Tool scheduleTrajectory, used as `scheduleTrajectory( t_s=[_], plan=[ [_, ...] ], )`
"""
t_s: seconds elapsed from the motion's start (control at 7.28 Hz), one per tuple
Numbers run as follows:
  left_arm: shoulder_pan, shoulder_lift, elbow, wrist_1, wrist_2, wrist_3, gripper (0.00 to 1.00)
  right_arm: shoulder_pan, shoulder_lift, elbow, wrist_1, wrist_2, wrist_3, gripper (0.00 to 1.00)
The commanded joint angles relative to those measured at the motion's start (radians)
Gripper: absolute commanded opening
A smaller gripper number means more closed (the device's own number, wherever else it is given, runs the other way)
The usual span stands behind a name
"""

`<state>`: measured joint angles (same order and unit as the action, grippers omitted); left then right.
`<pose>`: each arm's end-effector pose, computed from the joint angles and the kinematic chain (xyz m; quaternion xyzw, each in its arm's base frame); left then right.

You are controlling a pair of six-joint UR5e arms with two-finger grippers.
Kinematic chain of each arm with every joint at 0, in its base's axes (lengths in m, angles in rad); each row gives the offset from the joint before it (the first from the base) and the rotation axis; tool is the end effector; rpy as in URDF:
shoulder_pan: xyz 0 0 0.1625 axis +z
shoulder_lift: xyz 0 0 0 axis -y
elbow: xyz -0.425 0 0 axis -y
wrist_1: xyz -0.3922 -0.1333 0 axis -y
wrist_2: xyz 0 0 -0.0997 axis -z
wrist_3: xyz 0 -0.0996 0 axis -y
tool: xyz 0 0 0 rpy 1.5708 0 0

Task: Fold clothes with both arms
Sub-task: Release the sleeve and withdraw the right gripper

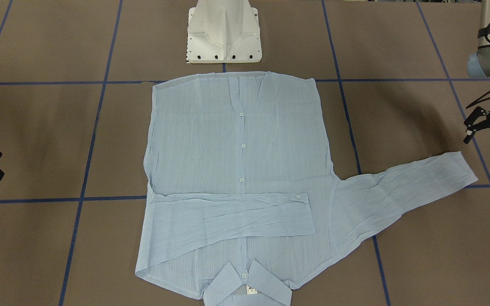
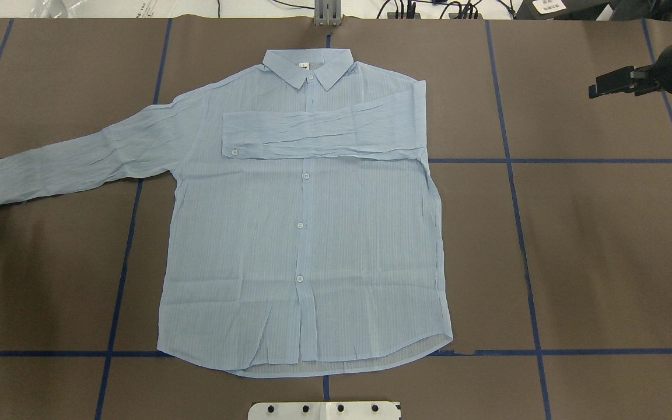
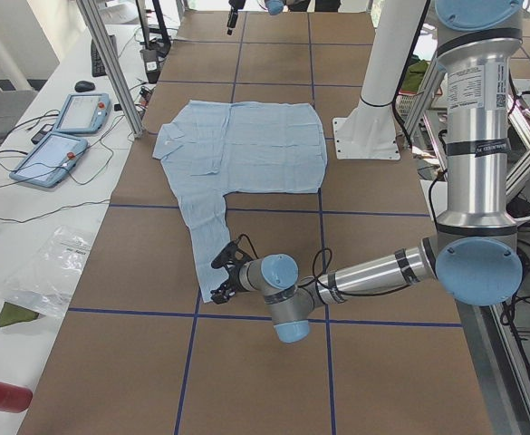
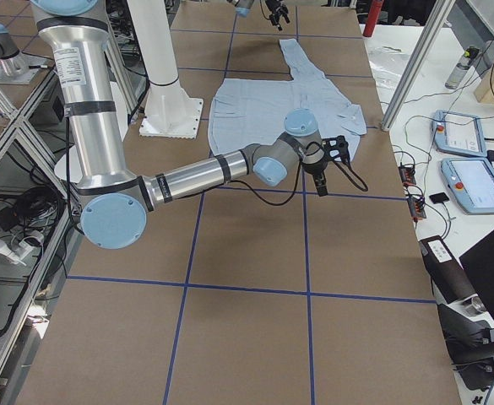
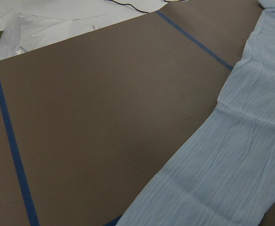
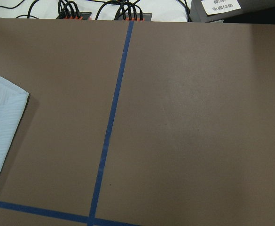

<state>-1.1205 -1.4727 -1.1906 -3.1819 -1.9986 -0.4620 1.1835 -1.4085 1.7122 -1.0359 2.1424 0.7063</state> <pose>0.1047 -0.4280 0.7141 0.3919 0.3918 0.1091 0.8253 -0.1425 -0.5595 0.4465 0.1998 -0.4231 0.0259 0.8834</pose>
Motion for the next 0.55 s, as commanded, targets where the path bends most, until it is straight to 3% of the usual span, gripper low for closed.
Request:
scheduleTrajectory(
  t_s=[0.0, 0.41],
  plan=[
    [0.034, 0.014, 0.023, -0.003, 0.024, 0.002, 0.89, 0.001, -0.001, -0.003, 0.004, 0.001, -0.001, 1.0],
    [0.079, 0.006, 0.025, 0.0, 0.024, 0.002, 0.65, -0.001, 0.0, -0.005, 0.005, -0.004, -0.004, 1.0]
  ],
)
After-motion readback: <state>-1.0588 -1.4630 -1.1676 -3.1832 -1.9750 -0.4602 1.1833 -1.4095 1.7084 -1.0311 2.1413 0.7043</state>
